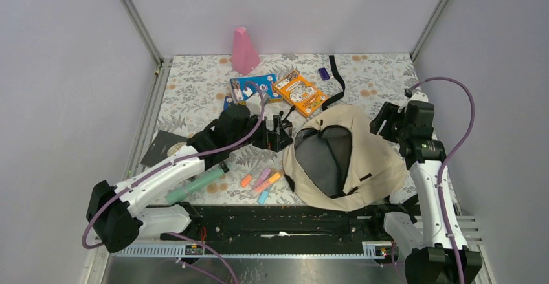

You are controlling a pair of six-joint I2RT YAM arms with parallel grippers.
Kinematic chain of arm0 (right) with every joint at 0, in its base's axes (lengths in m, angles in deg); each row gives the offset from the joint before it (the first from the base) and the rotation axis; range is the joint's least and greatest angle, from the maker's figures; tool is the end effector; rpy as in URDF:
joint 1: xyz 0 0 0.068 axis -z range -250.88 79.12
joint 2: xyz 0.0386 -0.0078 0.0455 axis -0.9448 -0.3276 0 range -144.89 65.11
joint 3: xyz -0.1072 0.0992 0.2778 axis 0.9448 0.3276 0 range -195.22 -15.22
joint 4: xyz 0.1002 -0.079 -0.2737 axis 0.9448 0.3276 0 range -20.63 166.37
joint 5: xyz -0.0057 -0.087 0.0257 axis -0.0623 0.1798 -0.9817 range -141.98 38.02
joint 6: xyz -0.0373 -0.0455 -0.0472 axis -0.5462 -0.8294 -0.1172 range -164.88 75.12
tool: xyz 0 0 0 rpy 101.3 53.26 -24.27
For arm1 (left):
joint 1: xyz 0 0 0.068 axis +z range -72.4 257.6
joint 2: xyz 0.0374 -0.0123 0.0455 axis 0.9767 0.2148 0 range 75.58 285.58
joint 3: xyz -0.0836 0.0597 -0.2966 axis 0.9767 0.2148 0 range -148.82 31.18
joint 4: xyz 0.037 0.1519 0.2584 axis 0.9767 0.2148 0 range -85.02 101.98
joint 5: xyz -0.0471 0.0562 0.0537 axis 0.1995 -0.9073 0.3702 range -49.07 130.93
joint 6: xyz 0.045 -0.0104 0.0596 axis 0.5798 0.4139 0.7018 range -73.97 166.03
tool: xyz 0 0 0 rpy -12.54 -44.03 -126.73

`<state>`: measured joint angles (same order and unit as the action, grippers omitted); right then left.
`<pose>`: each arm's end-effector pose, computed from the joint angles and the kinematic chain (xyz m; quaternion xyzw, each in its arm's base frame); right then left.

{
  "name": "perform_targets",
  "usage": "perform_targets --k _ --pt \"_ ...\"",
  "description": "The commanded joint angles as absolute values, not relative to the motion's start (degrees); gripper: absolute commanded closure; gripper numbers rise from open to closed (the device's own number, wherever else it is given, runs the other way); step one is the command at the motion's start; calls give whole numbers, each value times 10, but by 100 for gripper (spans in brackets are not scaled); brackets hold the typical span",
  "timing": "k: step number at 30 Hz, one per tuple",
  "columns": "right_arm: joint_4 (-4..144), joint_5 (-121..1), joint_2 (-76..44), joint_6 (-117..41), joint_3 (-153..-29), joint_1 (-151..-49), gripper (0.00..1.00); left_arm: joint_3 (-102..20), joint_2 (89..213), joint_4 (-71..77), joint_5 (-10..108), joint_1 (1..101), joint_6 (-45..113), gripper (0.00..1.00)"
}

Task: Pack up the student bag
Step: Unzip the student bag at the center of the board.

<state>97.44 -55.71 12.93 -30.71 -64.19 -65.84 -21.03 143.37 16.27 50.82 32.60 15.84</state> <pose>0.2400 -0.0170 0.3278 0.1296 0.8616 0.0673 0.4862 0.2182 -0.2337 0.3157 0.1541 0.8360 -0.3763 0.3684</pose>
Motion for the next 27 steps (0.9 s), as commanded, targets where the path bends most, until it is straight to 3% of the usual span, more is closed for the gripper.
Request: perform_targets --k 1,11,18,27 --pt "993 -626 147 -306 -667 -655 29 -215 1395 173 518 352 158 1" --pt "1017 -669 178 -322 -684 -701 31 -196 1347 209 530 430 173 1" --pt "1009 -616 183 -298 -648 -926 30 -137 1371 118 608 419 101 1" --pt "937 -581 113 -249 -606 -1148 30 -116 1426 76 562 330 58 2"
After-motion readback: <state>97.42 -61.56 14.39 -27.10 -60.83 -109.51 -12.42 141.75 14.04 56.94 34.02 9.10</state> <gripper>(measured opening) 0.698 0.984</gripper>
